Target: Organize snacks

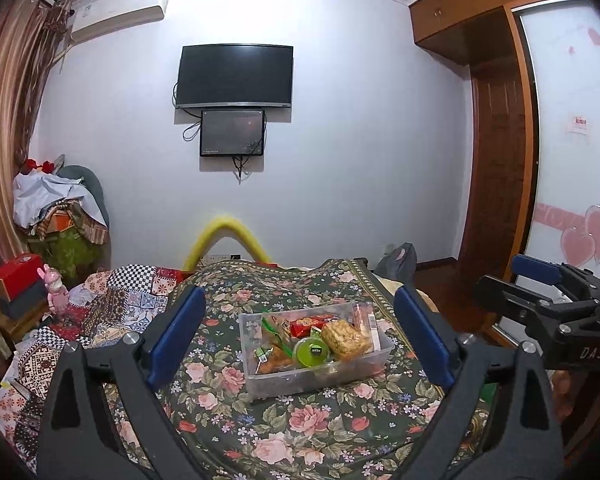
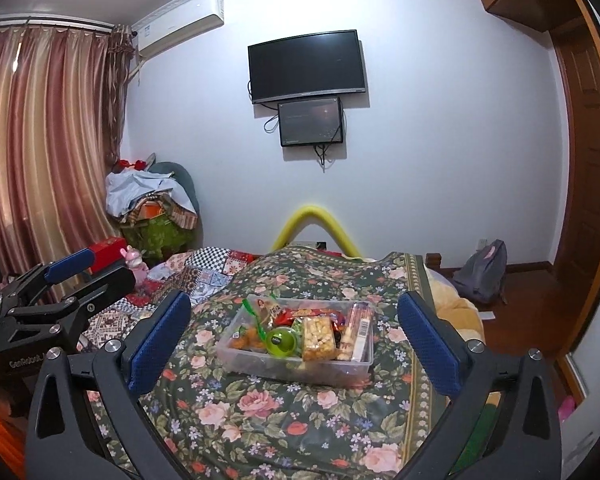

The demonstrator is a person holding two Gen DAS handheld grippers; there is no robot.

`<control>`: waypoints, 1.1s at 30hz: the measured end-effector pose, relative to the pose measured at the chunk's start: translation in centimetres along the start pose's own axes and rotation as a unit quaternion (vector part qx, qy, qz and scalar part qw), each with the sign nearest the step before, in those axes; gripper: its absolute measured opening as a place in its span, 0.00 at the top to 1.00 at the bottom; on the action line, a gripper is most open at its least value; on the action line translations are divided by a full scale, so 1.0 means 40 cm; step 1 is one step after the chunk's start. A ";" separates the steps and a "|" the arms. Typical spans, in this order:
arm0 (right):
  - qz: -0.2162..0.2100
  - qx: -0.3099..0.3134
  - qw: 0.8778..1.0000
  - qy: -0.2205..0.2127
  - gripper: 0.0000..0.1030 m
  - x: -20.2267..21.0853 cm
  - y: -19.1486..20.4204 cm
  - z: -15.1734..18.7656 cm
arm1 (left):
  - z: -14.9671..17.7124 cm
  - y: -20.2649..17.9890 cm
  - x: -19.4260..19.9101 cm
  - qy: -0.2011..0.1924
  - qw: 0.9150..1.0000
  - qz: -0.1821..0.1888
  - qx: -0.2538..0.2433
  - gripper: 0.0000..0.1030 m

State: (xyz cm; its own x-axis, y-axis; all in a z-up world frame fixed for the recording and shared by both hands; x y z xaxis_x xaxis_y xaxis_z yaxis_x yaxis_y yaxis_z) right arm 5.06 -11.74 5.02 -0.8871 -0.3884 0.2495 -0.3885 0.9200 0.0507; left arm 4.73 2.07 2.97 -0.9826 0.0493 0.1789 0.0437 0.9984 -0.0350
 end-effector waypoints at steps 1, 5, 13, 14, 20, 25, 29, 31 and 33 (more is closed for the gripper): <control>0.001 0.000 1.000 0.000 0.00 0.008 0.000 0.009 | 0.000 -0.001 0.003 0.000 1.000 0.000 0.000 0.06; 0.004 0.002 1.000 -0.001 0.00 0.013 -0.001 0.012 | 0.005 -0.007 0.008 -0.004 1.000 -0.003 -0.006 0.04; 0.011 0.007 1.000 0.002 0.00 0.015 -0.001 0.014 | 0.007 -0.002 0.006 -0.002 1.000 0.002 0.002 0.02; 0.012 0.008 1.000 0.002 0.00 0.016 -0.001 0.015 | 0.008 0.000 0.005 -0.002 1.000 0.002 0.004 0.02; 0.011 0.002 1.000 0.007 0.00 0.015 -0.010 0.016 | 0.013 0.005 0.003 0.000 1.000 0.006 0.010 0.02; 0.012 0.002 1.000 0.007 0.00 0.016 -0.011 0.017 | 0.018 0.003 0.001 0.004 1.000 0.009 0.011 0.02; 0.014 0.003 1.000 0.007 0.00 0.017 -0.011 0.015 | 0.020 0.006 0.000 0.006 1.000 0.014 0.015 0.02; 0.014 0.004 1.000 0.006 0.00 0.019 -0.011 0.014 | 0.018 0.004 -0.001 0.006 1.000 0.015 0.015 0.02; 0.013 0.003 1.000 0.005 0.00 0.020 -0.012 0.012 | 0.018 0.002 0.000 0.006 1.000 0.017 0.014 0.02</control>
State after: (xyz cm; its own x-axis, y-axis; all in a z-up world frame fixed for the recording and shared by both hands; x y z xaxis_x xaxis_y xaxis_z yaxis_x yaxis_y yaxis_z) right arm 4.42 -12.51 4.73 -0.8949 -0.3630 0.2597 -0.3660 0.9298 0.0383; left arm 4.62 2.13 2.25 -0.9781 0.0846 0.1899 0.0728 0.9950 -0.0683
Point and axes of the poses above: each gripper's, at about its wrist camera, not at the fingertips, and x roughly against the way its jaws point, y to its left, z to its underside, the point moved 1 cm from there along -x, roughly the way its jaws point, and after that the axes turned 4 degrees about -y, right-handed, at the moved point
